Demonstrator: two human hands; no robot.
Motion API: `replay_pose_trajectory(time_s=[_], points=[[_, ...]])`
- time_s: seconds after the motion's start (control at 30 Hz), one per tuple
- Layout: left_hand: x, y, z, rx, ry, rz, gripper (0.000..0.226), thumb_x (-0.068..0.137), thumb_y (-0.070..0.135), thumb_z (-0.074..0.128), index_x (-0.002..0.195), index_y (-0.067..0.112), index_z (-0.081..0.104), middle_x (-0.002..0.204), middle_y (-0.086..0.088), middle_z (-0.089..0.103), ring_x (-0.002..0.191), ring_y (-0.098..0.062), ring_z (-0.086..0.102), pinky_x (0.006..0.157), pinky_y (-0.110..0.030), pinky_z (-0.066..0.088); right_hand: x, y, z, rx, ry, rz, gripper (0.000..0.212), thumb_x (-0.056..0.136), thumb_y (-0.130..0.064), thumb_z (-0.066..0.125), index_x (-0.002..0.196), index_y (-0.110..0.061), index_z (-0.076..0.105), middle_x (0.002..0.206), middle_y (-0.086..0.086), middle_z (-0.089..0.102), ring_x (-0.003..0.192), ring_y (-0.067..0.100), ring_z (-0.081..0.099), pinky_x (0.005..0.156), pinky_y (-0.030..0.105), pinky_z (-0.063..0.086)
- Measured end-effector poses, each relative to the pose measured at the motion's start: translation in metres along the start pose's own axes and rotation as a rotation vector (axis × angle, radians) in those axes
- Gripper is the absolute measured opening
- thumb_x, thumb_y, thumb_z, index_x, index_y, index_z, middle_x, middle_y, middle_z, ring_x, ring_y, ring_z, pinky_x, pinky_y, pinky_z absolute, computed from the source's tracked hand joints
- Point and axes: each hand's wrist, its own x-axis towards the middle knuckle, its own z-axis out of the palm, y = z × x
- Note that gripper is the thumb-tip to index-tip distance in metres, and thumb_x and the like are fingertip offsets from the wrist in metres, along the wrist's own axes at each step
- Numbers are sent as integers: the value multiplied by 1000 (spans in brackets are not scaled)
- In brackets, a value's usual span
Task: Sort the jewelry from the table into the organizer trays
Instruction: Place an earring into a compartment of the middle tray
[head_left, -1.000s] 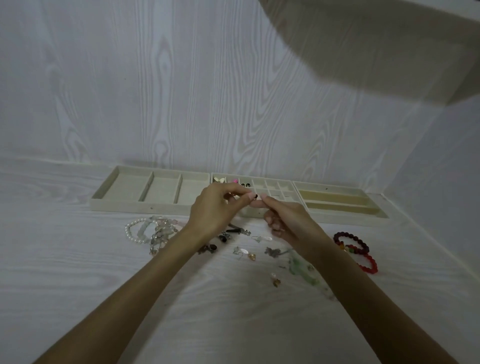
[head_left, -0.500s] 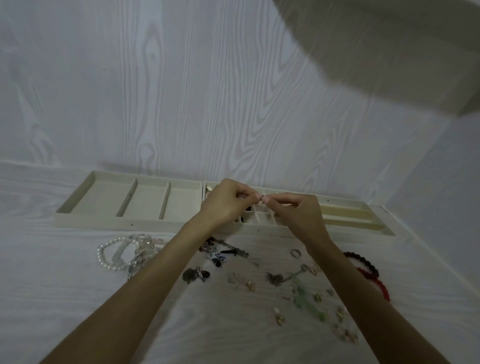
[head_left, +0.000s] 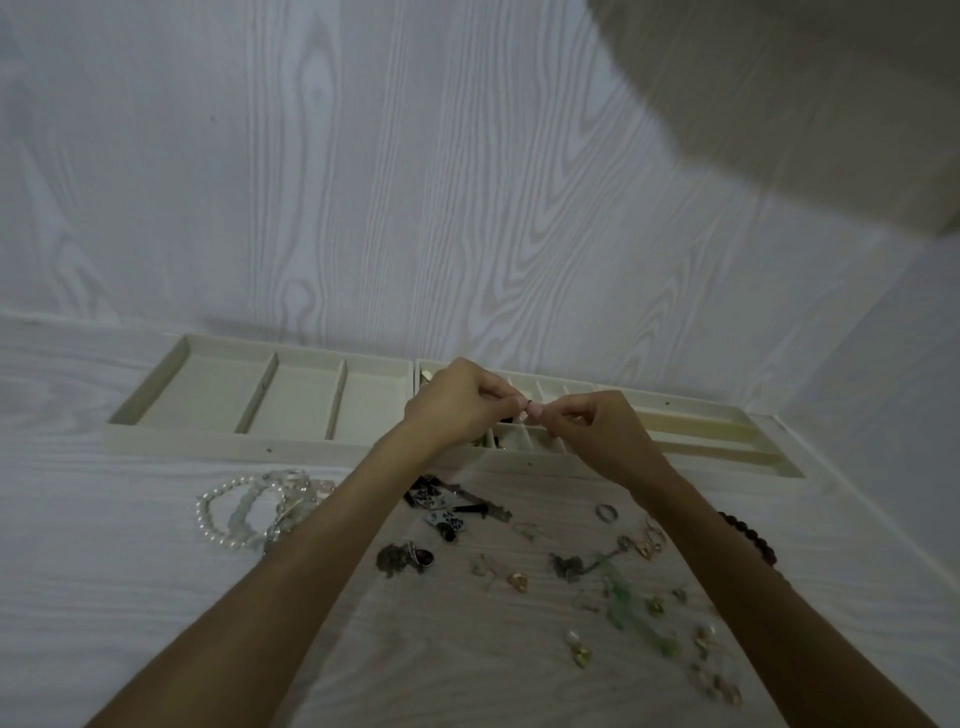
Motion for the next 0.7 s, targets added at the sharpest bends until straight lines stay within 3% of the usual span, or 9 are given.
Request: replay_pose_trajectory(time_s=[0.2, 0.3, 0.4, 0.5, 0.6, 0.7], points=[[1, 1, -1, -1, -9, -4, 10, 86, 32, 66, 88, 31, 76, 71, 11, 69, 53, -10, 51, 62, -29, 44, 2, 2, 0, 103, 22, 52, 17, 86, -22, 67, 94, -9, 74, 72, -1, 68, 51, -9, 55, 52, 3, 39], [2, 0, -2, 12, -17, 3, 10, 86, 32, 67, 87, 30, 76, 60, 17, 63, 51, -7, 47, 61, -28, 40, 3, 2, 0, 133, -49, 79, 18, 87, -20, 65, 97, -7, 73, 81, 5, 69, 55, -10, 55, 54, 4, 41], [2, -2, -5, 16, -86, 3, 12, 85, 27, 68, 94, 26, 76, 60, 19, 60, 55, -4, 49, 63, -26, 41, 4, -1, -4, 112, -103, 83, 17, 86, -20, 67, 95, -7, 73, 72, 0, 67, 50, -9, 53, 50, 5, 39], [4, -5, -12, 45, -145, -24, 17, 86, 22, 65, 100, 25, 74, 74, 11, 62, 68, -13, 58, 72, -33, 50, 8, -5, -11, 37, -218, 116, 8, 86, -21, 66, 88, -16, 72, 56, -11, 60, 48, -1, 49, 51, 13, 39], [6, -7, -19, 111, -82, -69, 17, 87, 26, 64, 103, 28, 72, 85, 3, 61, 77, -16, 61, 75, -30, 50, 18, -10, -16, -158, -293, 105, 9, 86, -24, 66, 79, -26, 71, 64, 4, 61, 59, 16, 49, 57, 22, 37], [6, -8, -24, 126, -20, -89, 14, 87, 28, 65, 99, 30, 72, 92, 1, 67, 68, -15, 59, 67, -27, 44, 30, -21, -16, -361, -402, 131, 6, 86, -27, 66, 81, -26, 70, 66, -5, 60, 58, 7, 50, 55, 15, 38]])
